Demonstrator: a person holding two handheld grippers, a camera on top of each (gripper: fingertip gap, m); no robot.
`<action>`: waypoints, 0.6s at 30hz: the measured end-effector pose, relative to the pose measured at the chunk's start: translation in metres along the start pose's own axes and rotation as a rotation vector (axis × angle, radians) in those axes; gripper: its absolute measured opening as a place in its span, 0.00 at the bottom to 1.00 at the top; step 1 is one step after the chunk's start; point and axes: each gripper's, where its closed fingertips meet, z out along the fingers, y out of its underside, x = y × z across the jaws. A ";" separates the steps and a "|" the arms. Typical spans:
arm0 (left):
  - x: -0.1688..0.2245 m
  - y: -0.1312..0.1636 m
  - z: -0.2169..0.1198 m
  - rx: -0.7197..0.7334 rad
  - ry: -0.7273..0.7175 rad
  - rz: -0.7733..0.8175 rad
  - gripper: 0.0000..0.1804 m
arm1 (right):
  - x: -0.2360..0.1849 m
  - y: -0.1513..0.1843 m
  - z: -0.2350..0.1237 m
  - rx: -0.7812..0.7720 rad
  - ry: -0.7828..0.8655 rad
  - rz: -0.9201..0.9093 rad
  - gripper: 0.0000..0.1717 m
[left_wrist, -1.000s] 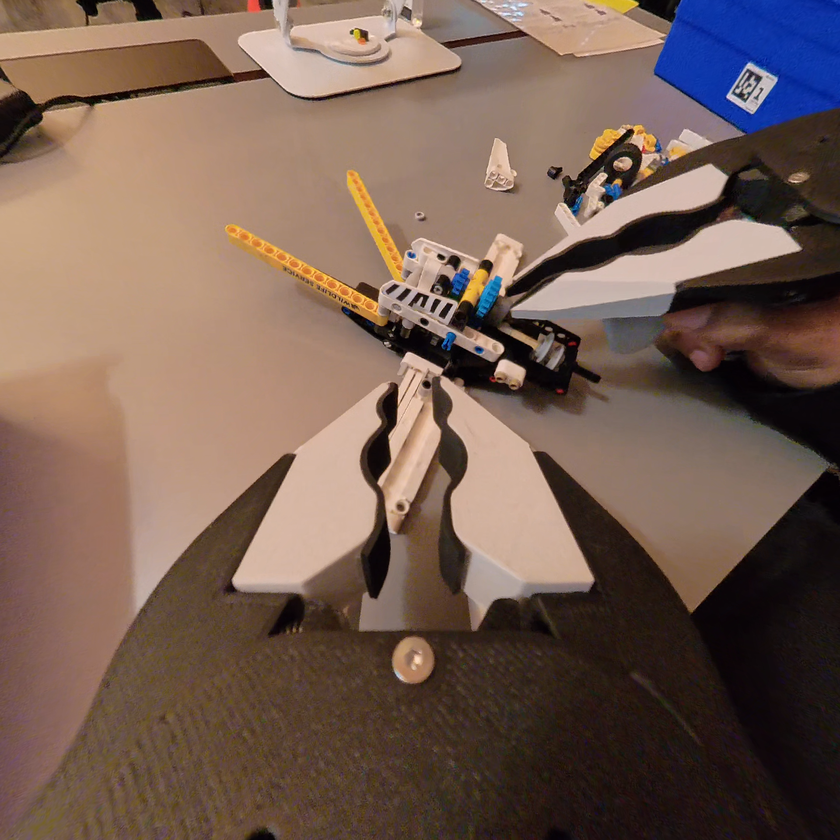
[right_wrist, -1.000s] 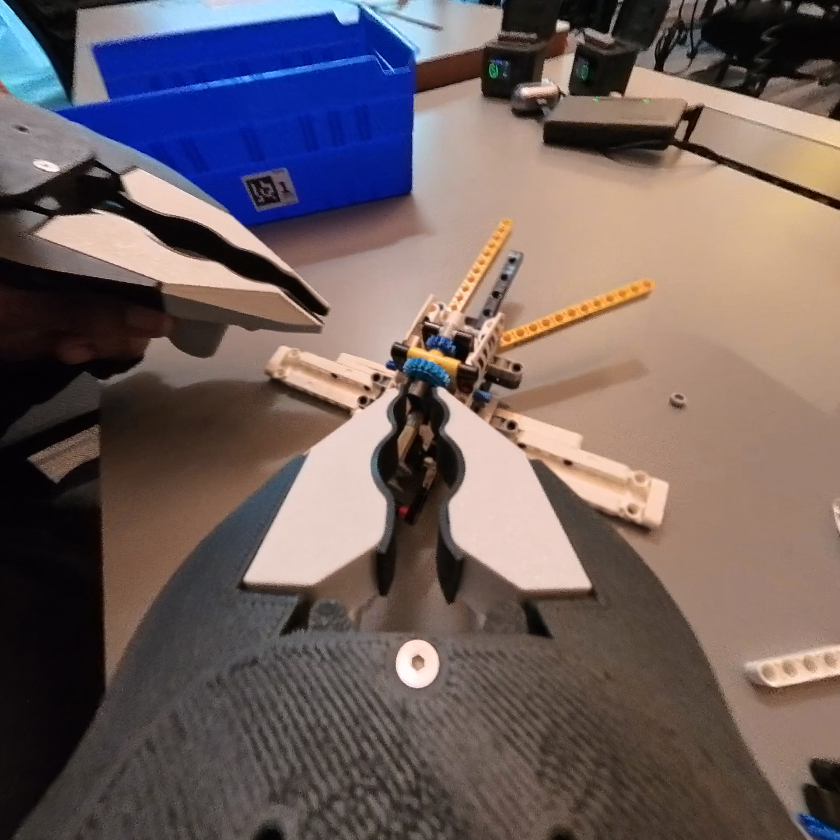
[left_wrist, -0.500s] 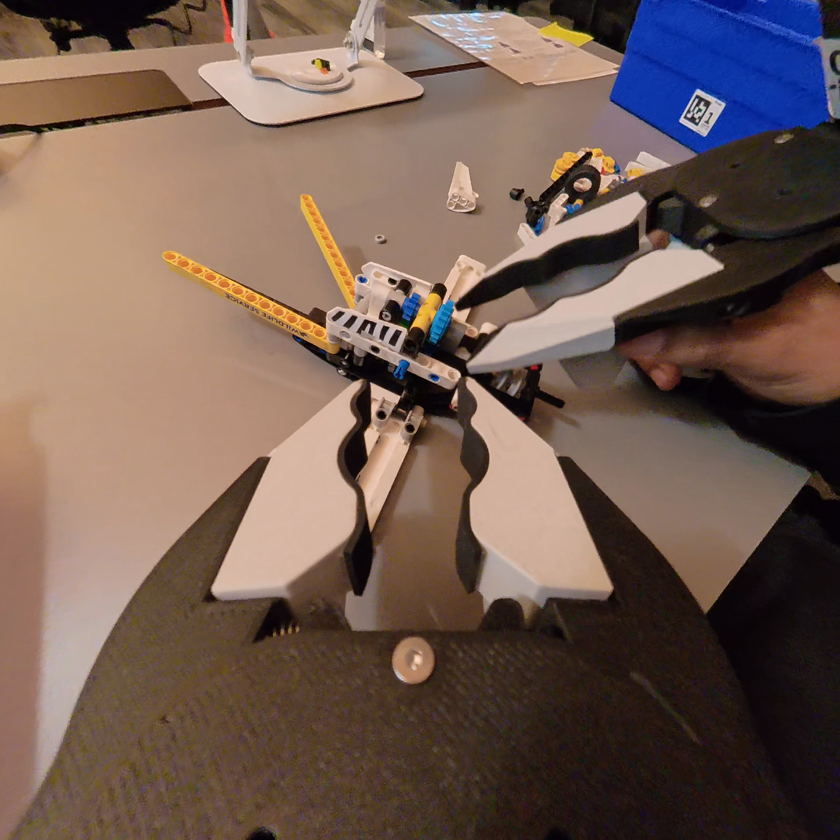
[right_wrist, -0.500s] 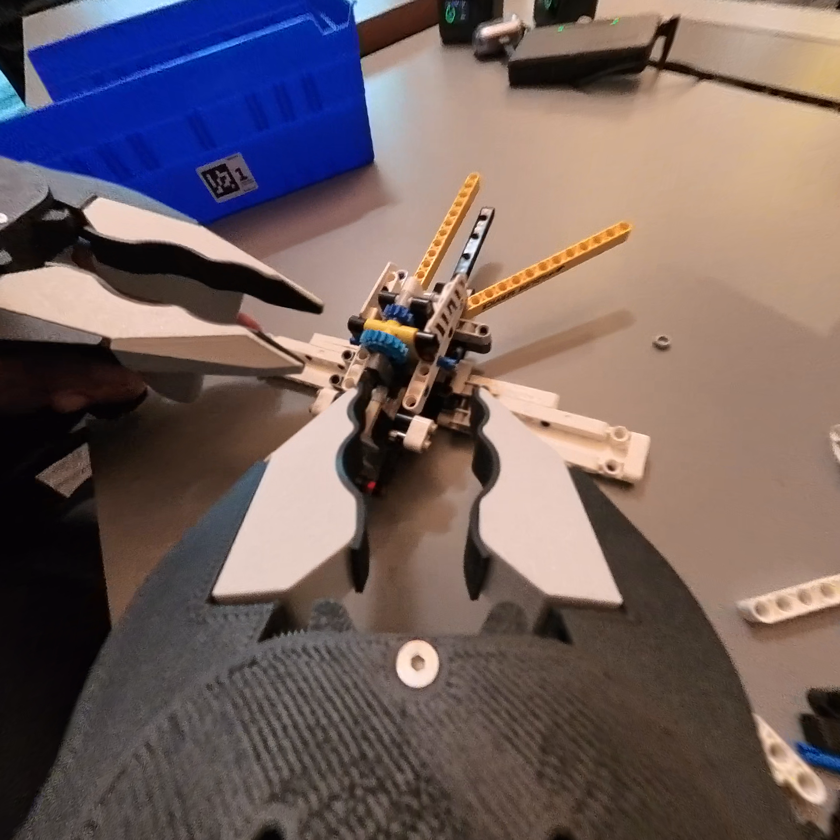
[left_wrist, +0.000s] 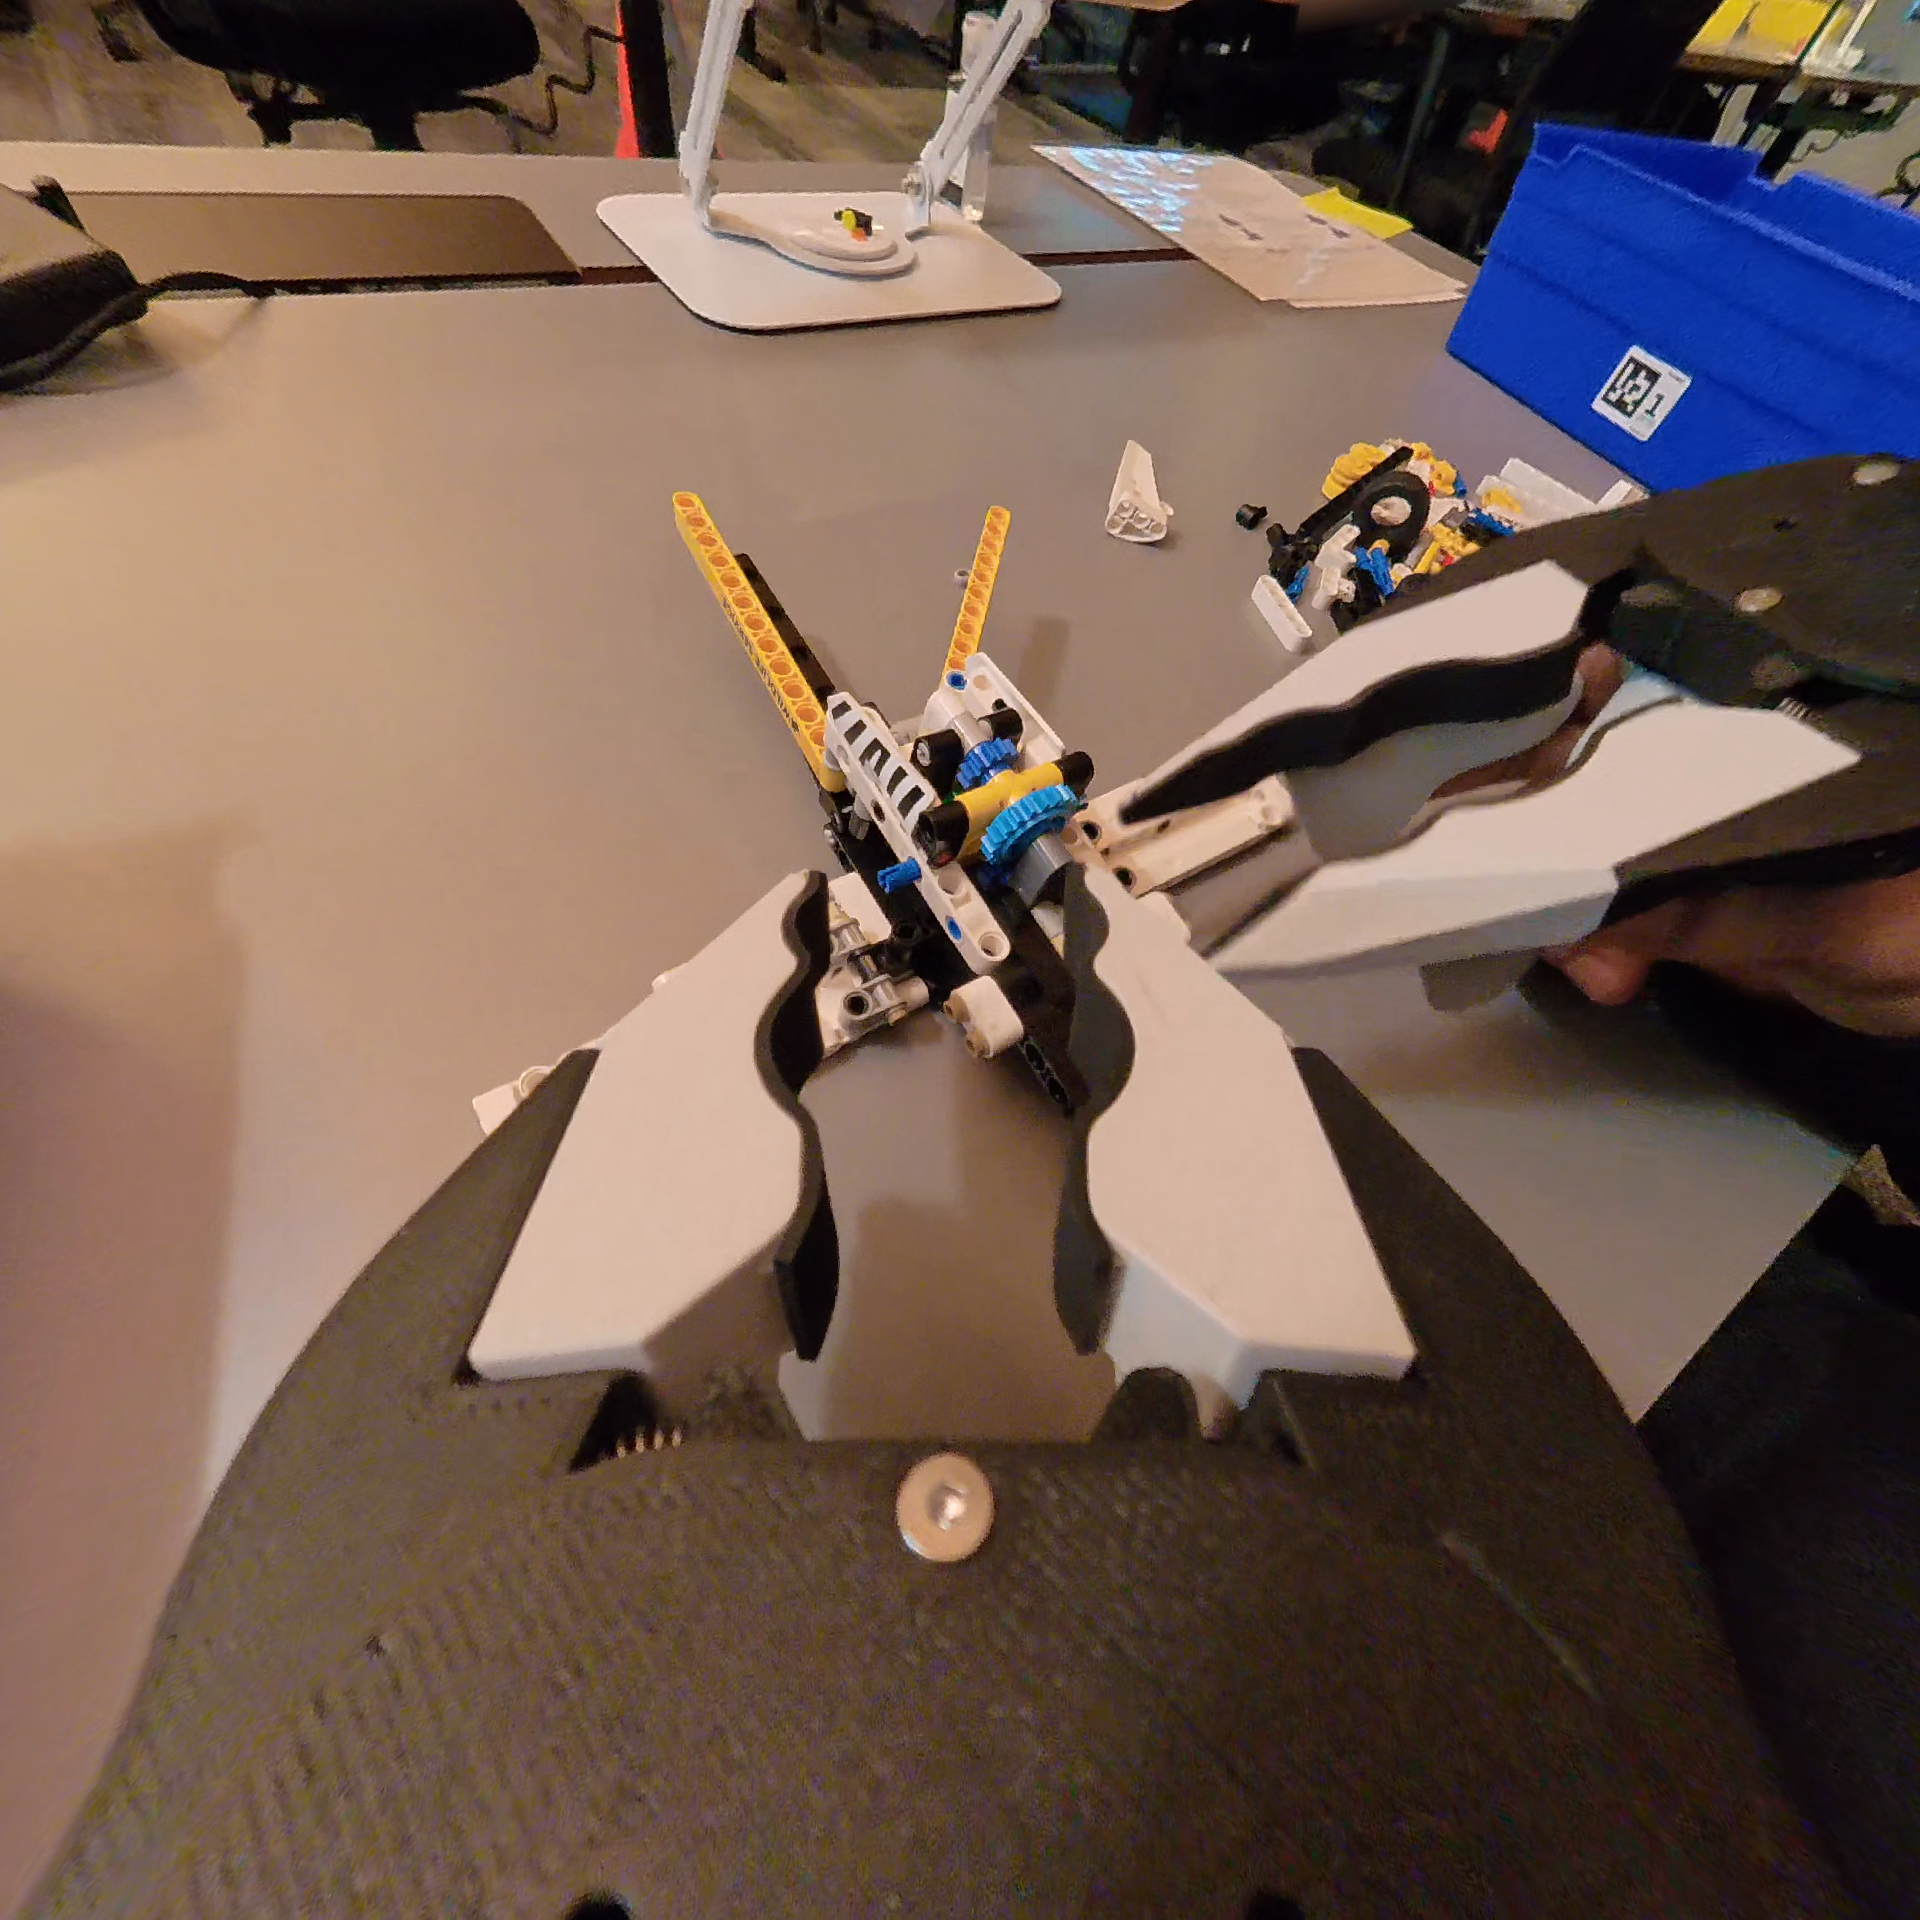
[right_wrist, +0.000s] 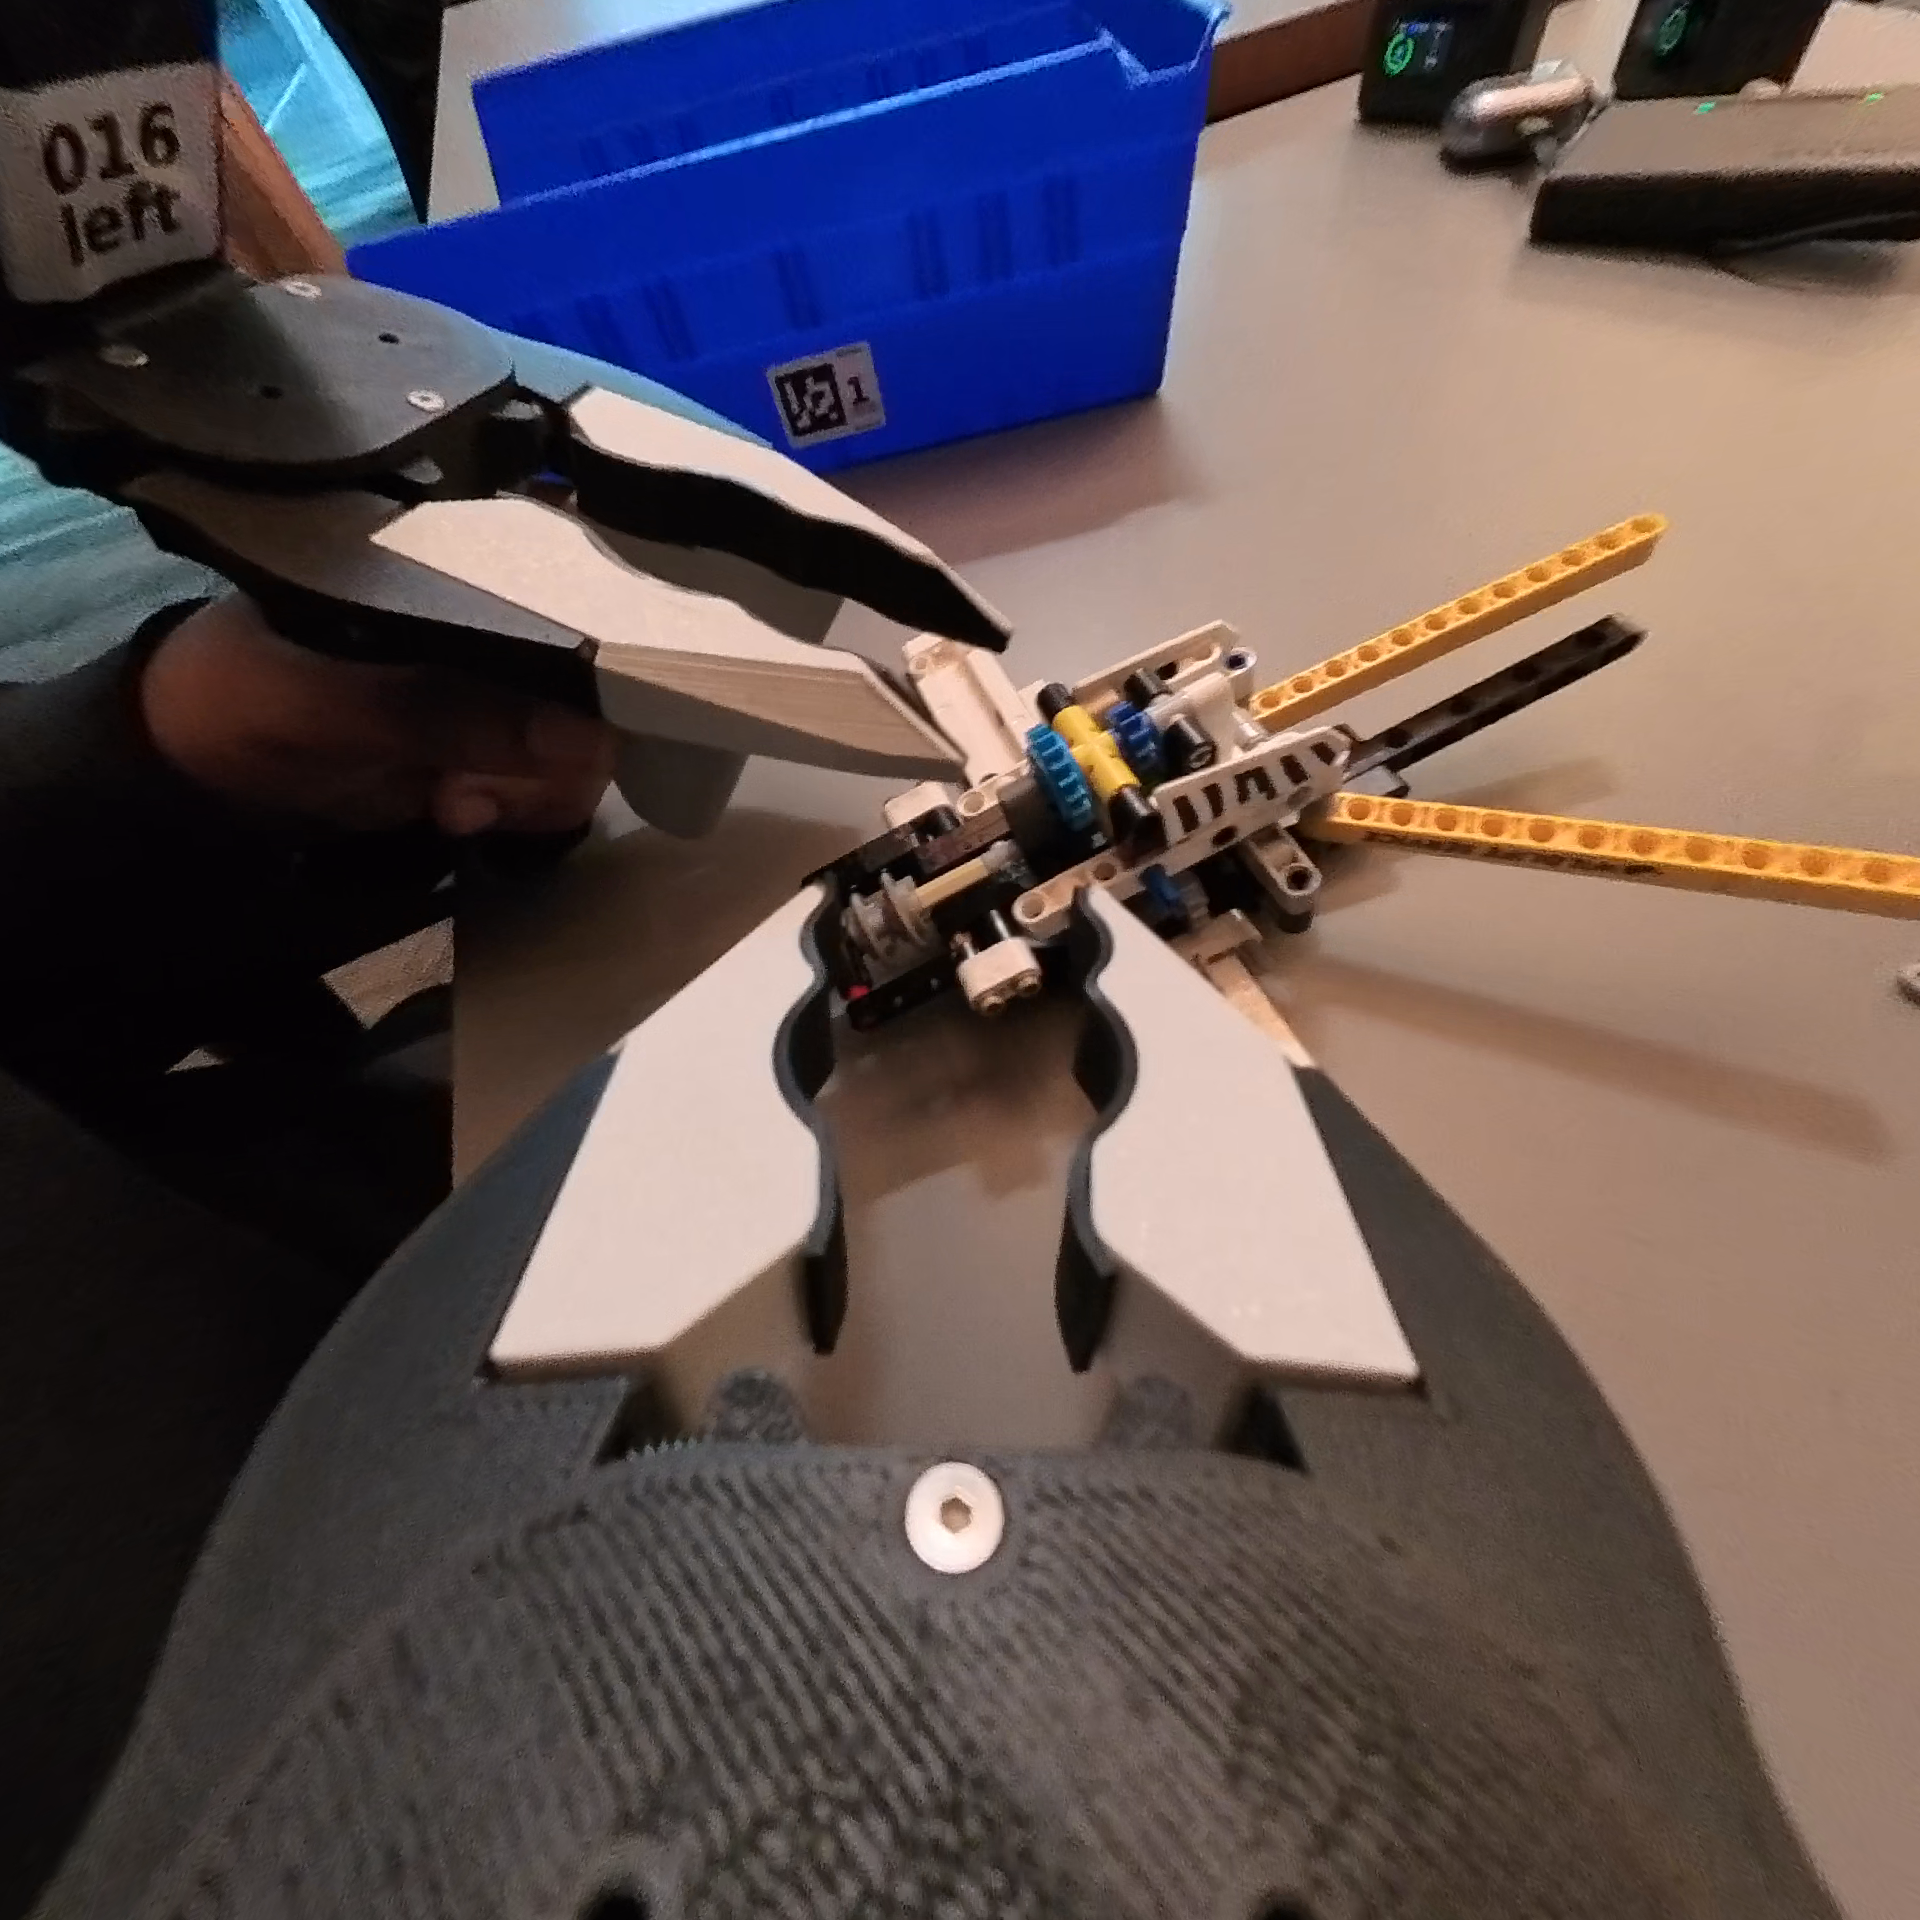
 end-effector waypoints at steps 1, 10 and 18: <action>0.000 0.001 0.000 -0.007 -0.001 0.005 0.25 | 0.005 -0.002 -0.004 0.021 0.020 -0.004 0.24; 0.004 0.011 0.012 -0.094 -0.020 0.014 0.37 | 0.039 -0.012 -0.033 0.146 0.089 0.115 0.20; -0.008 0.013 0.026 -0.146 -0.103 0.043 0.48 | 0.041 -0.012 -0.031 0.141 0.063 0.141 0.16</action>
